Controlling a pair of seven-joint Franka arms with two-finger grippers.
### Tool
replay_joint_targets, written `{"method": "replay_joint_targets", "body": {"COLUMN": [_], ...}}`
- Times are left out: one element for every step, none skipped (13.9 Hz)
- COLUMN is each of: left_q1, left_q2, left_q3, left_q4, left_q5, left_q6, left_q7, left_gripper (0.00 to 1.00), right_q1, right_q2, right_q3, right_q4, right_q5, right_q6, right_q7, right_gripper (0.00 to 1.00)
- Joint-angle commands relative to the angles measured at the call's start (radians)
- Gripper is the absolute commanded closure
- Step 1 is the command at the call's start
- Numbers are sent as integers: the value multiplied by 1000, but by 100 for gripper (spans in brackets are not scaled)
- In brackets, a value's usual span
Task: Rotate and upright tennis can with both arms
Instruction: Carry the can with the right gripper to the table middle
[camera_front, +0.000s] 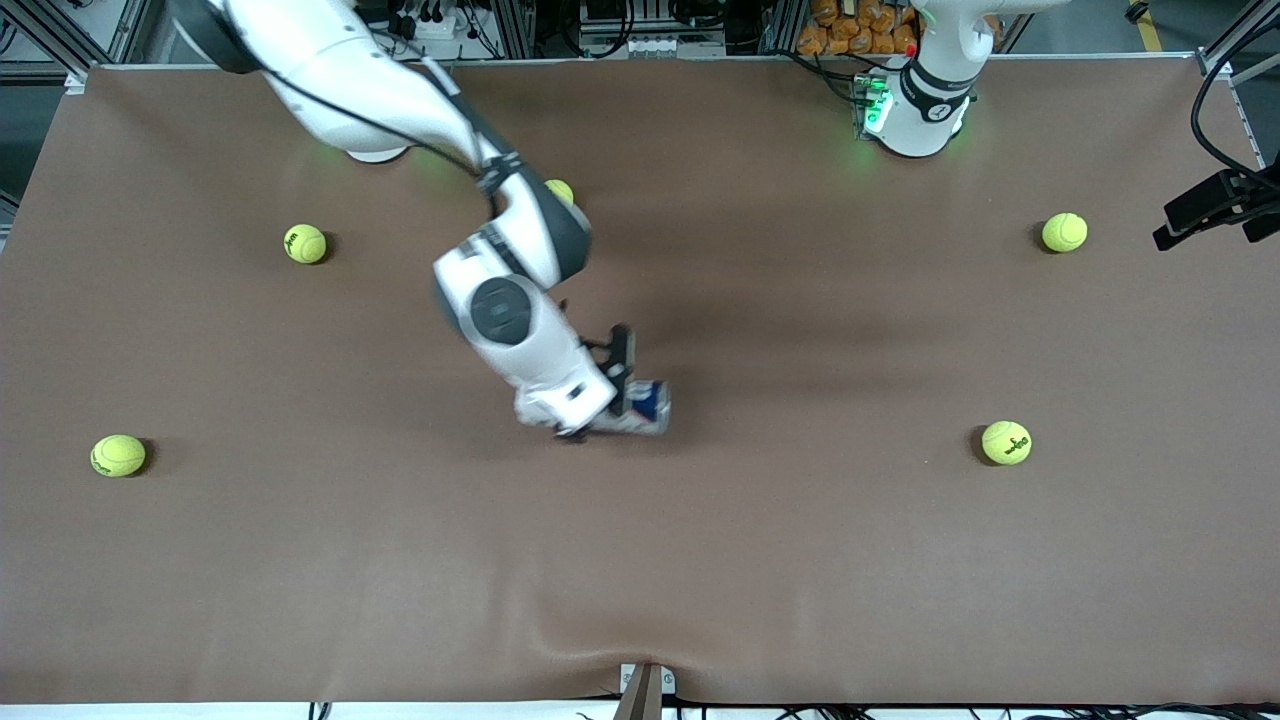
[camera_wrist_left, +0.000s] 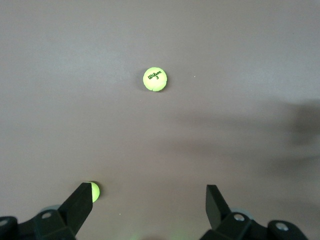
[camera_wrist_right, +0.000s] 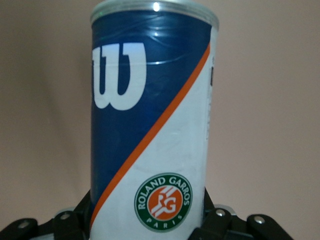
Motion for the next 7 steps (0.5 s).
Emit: {"method": "replay_joint_targets", "body": {"left_q1": [5, 5, 5, 3, 3, 3, 3], "left_q2": [4, 4, 4, 4, 4, 4, 4], "left_q3": [-3, -3, -3, -3, -3, -3, -3], "left_q4": [12, 12, 12, 11, 12, 11, 10], "left_q5": [-1, 1, -1, -1, -1, -1, -1], "left_q6": [-15, -15, -15, -15, -15, -15, -15], "left_q7": [-3, -2, -2, -2, -2, -2, -2], "left_gripper": [0, 0, 0, 0, 0, 0, 0], "right_q1": [57, 68, 74, 83, 86, 83, 76], "right_q2": [61, 81, 96, 99, 99, 99, 96], "right_q3": [-17, -18, -18, -18, -18, -18, -18], "right_q4": [-13, -13, -13, -14, -16, -16, -16], "right_q5": [-21, -38, -67, -89, -96, -97, -95], "right_q6": [92, 103, 115, 120, 119, 115, 112], "right_q7": [-20, -20, -21, -20, -20, -20, -21], "right_gripper": [18, 18, 18, 18, 7, 0, 0]}}
